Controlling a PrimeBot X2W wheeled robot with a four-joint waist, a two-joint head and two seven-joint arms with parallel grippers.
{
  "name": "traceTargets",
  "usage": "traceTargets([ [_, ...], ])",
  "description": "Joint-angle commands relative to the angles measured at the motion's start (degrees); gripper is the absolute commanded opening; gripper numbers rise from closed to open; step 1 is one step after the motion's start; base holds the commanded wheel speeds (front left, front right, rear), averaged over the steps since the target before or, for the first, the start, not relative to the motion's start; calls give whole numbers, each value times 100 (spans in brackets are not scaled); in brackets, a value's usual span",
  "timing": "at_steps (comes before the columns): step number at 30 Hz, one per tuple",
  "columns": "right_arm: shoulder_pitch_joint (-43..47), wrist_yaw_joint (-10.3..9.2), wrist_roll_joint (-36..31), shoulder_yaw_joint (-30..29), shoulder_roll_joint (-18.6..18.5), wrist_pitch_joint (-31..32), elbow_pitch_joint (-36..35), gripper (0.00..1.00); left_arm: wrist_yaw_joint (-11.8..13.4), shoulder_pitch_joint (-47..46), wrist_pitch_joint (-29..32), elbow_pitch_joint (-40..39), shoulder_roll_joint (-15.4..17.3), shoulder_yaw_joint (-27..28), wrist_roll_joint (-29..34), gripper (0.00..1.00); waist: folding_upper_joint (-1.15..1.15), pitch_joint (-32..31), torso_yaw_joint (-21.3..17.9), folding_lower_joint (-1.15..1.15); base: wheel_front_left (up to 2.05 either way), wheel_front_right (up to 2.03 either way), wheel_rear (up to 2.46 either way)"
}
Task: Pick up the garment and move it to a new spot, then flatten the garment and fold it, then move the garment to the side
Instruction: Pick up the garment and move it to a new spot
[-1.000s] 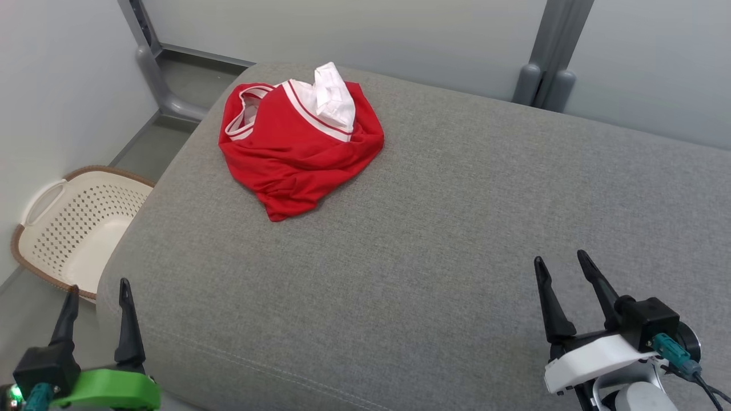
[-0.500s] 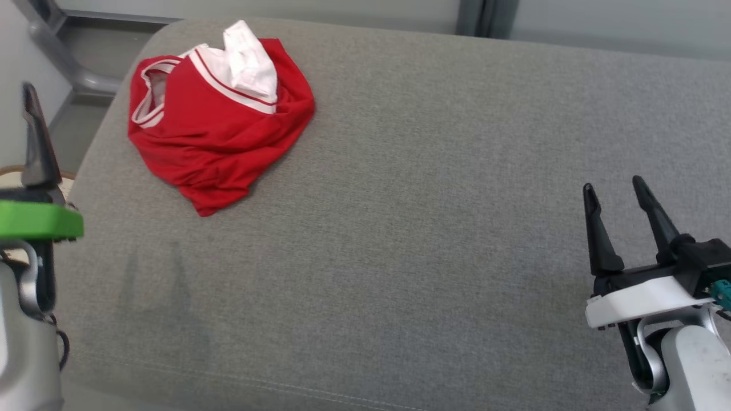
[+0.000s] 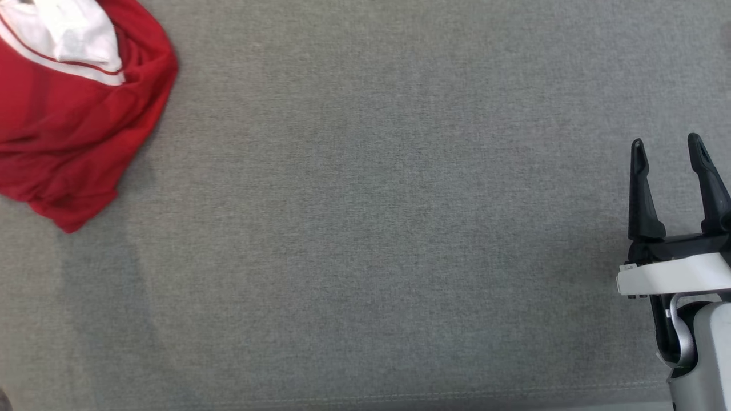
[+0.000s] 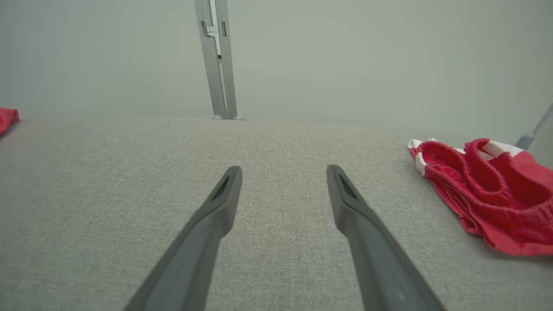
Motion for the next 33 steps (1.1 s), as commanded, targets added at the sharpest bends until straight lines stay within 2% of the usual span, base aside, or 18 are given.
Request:
traceTargets([
  [1,-104,-8,-6,21,10,-38,-24,100,-11,-156,39,185,36,10,-162,100,0,628,-625,0,0,0,0],
  [10,-184,-8,-100,38,5,-50,-35,100,-9,-240,886,1705,272,-560,-964,100,0,667,-673,0,0,0,0],
  [14,-191,-8,-96,36,-42,-21,-51,100,-7,-166,1263,2162,337,-789,-1313,100,0,657,-668,0,0,0,0],
  [18,-175,-8,-97,54,-79,5,-65,100,-6,-110,1814,2548,262,-969,-1644,100,0,629,-659,0,0,0,0],
  [21,-183,-8,-113,80,-73,37,-81,100,-6,-88,1939,2690,283,-1074,-1838,100,0,614,-666,0,0,0,0],
  [22,-183,-8,-110,85,-78,41,-77,100,-6,-80,1929,2735,297,-1114,-1846,74,0,600,-669,0,0,0,0],
  [23,-183,-8,-110,94,-81,49,-74,100,-6,-75,1898,2763,316,-1139,-1859,5,0,587,-673,0,0,0,0],
  [24,-178,-8,-117,103,-77,52,-73,100,-5,-71,1841,2789,336,-1175,-1869,0,0,566,-675,0,0,0,0],
  [33,-68,-8,-99,173,0,39,67,100,-4,-205,931,2860,440,-1364,-1772,0,0,81,-640,0,0,0,0],
])
